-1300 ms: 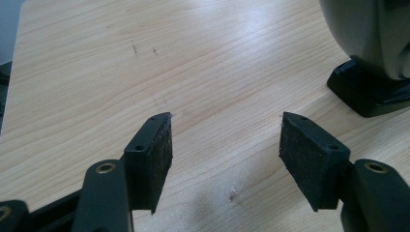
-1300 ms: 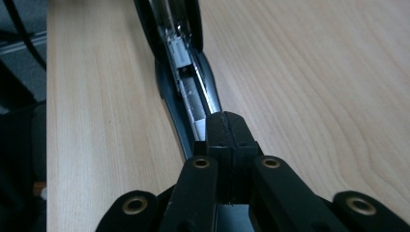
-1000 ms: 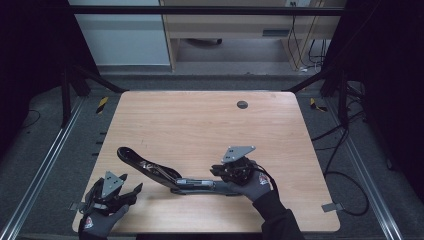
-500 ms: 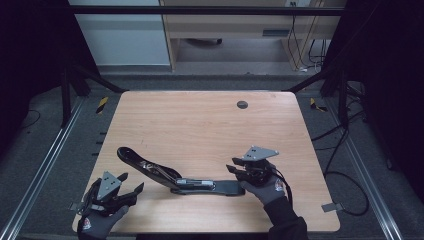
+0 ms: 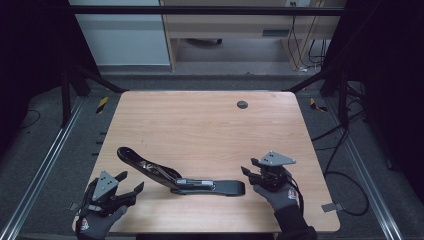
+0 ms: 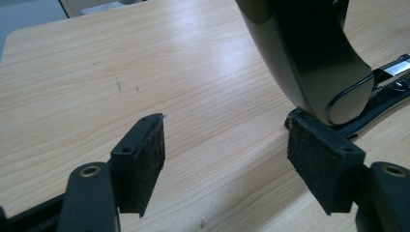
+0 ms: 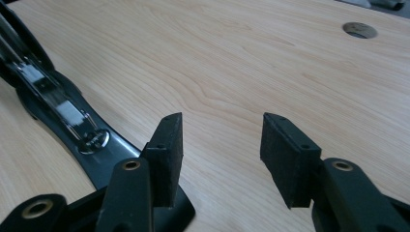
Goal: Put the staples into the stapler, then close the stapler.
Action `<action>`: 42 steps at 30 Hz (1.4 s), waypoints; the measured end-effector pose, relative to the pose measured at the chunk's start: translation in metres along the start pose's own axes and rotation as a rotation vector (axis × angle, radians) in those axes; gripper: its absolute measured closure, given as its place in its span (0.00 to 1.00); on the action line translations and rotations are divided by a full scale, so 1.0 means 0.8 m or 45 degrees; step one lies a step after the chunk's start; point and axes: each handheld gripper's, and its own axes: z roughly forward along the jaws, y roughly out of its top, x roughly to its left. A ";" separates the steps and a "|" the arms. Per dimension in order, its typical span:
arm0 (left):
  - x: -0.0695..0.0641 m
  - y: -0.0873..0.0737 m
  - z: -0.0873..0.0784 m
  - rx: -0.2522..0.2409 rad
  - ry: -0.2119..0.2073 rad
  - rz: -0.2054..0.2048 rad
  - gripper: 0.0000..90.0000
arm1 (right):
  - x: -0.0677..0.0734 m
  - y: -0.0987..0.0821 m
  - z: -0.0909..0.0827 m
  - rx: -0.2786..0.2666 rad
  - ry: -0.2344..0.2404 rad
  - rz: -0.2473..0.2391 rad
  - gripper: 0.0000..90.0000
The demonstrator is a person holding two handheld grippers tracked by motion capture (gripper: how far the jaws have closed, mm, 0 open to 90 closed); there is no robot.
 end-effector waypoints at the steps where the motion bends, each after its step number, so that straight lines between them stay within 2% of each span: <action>1: 0.000 0.000 0.000 -0.001 -0.001 0.000 0.32 | -0.001 -0.003 -0.002 -0.001 -0.017 -0.007 0.55; 9: -0.002 0.006 -0.006 -0.029 -0.011 -0.004 0.32 | -0.011 -0.022 -0.010 0.020 -0.035 0.043 0.49; 18: -0.007 0.015 -0.015 -0.068 -0.038 -0.010 0.32 | -0.004 -0.034 -0.016 0.037 -0.023 0.061 0.49; 27: -0.012 0.023 -0.018 -0.090 -0.040 0.003 0.31 | 0.003 -0.041 -0.022 0.053 -0.009 0.073 0.56; 36: -0.013 0.031 -0.020 -0.111 -0.038 0.005 0.31 | 0.011 -0.044 -0.022 0.099 0.025 0.074 0.65; 42: -0.012 0.039 -0.022 -0.136 -0.035 -0.001 0.30 | 0.014 -0.044 -0.021 0.106 0.035 0.043 0.74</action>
